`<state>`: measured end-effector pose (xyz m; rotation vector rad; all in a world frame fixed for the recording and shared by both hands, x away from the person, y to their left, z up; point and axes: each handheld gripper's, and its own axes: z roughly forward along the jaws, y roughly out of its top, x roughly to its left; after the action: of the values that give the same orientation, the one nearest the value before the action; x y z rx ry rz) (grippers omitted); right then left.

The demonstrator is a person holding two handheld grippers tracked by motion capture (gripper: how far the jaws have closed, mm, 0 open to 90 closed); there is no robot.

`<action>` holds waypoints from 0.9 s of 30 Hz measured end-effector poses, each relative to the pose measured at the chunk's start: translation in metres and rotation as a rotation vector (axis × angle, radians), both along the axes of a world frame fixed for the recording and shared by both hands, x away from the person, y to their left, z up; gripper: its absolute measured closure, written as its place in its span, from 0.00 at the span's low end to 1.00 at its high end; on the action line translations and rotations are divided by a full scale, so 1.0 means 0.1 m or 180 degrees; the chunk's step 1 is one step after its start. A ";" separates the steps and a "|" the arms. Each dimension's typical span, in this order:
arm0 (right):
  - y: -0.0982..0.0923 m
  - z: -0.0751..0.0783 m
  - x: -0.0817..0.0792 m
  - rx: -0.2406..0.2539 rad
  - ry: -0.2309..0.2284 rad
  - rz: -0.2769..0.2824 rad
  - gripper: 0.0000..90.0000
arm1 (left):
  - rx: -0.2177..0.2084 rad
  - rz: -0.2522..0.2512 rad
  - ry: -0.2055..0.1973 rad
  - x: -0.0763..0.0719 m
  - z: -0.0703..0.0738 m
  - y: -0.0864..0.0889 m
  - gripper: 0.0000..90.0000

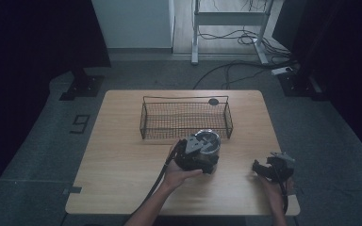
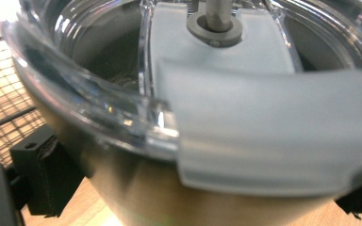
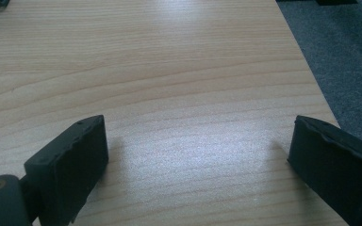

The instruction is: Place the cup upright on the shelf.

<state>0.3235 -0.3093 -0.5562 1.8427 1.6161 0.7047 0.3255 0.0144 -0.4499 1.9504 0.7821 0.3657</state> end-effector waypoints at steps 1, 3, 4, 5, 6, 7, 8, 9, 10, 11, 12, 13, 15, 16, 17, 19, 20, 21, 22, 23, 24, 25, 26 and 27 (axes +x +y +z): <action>0.00 0.00 0.00 0.0000 0.0000 0.0000 0.06 | 0.0004 0.0007 -0.0005 0.01 0.01 0.02 0.04; 0.00 0.00 0.00 0.0000 0.0000 0.0000 0.06 | 0.0010 0.0030 -0.0008 0.01 0.04 0.06 0.04; 0.00 0.00 0.00 0.0000 -0.0001 0.0001 0.06 | 0.0018 0.0045 -0.0017 0.02 0.05 0.08 0.04; 0.00 0.00 0.00 0.0000 -0.0001 0.0001 0.06 | 0.0027 0.0056 -0.0029 0.02 0.07 0.11 0.04; 0.00 0.00 0.00 -0.0001 -0.0001 0.0001 0.06 | 0.0028 0.0072 -0.0042 0.02 0.08 0.13 0.04; 0.00 0.00 0.00 0.0000 -0.0001 0.0000 0.06 | 0.0026 0.0081 -0.0051 0.02 0.10 0.16 0.04; 0.00 0.00 0.00 -0.0002 -0.0002 0.0001 0.06 | 0.0016 0.0097 -0.0058 0.02 0.13 0.21 0.04; 0.00 0.00 0.00 -0.0002 -0.0002 0.0001 0.06 | 0.0016 0.0097 -0.0058 0.02 0.13 0.21 0.04; 0.00 0.00 0.00 -0.0002 -0.0002 0.0000 0.06 | 0.0008 0.0103 -0.0062 0.03 0.15 0.23 0.04; 0.00 0.00 0.00 -0.0002 -0.0003 0.0000 0.06 | -0.0003 0.0114 -0.0063 0.04 0.16 0.26 0.04; 0.00 0.00 0.00 -0.0005 -0.0005 0.0002 0.06 | -0.0013 0.0127 -0.0061 0.04 0.17 0.28 0.04; 0.00 0.00 0.00 -0.0008 -0.0007 0.0003 0.06 | -0.0016 0.0134 -0.0067 0.05 0.19 0.30 0.04; 0.00 0.00 0.00 -0.0010 -0.0009 0.0005 0.06 | -0.0032 0.0161 -0.0064 0.06 0.20 0.34 0.04; 0.00 0.00 0.00 -0.0005 -0.0007 0.0003 0.06 | -0.0025 0.0167 -0.0064 0.07 0.21 0.36 0.04; 0.00 0.00 0.00 -0.0009 -0.0008 0.0005 0.06 | -0.0020 0.0170 -0.0052 0.07 0.22 0.38 0.04; 0.00 0.00 0.00 -0.0009 -0.0008 0.0004 0.06 | -0.0010 0.0188 -0.0054 0.08 0.22 0.40 0.04; 0.00 0.00 0.00 -0.0003 -0.0005 0.0001 0.06 | -0.0006 0.0198 -0.0054 0.09 0.22 0.41 0.04; 0.00 0.00 0.00 -0.0003 -0.0005 0.0001 0.06 | -0.0003 0.0211 -0.0055 0.10 0.23 0.42 0.04; 0.00 0.00 0.00 -0.0003 -0.0005 0.0001 0.06 | 0.0000 0.0221 -0.0058 0.10 0.23 0.43 0.04; 0.00 0.00 0.00 -0.0003 -0.0004 0.0001 0.06 | 0.0003 0.0222 -0.0065 0.11 0.24 0.45 0.04; 0.00 0.00 0.00 -0.0002 -0.0005 0.0000 0.06 | -0.0011 0.0231 -0.0060 0.11 0.24 0.46 0.04; 0.00 0.00 0.00 -0.0004 -0.0005 0.0002 0.06 | -0.0013 0.0242 -0.0060 0.12 0.25 0.47 0.04; 0.00 0.00 0.00 -0.0005 -0.0006 0.0003 0.06 | -0.0022 0.0254 -0.0062 0.12 0.25 0.48 0.04; 0.00 0.00 0.00 -0.0006 -0.0007 0.0003 0.06 | -0.0022 0.0257 -0.0063 0.13 0.26 0.49 0.04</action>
<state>0.3235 -0.3094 -0.5562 1.8393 1.6158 0.7052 0.3384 0.0634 -0.4240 1.9100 0.8501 0.4297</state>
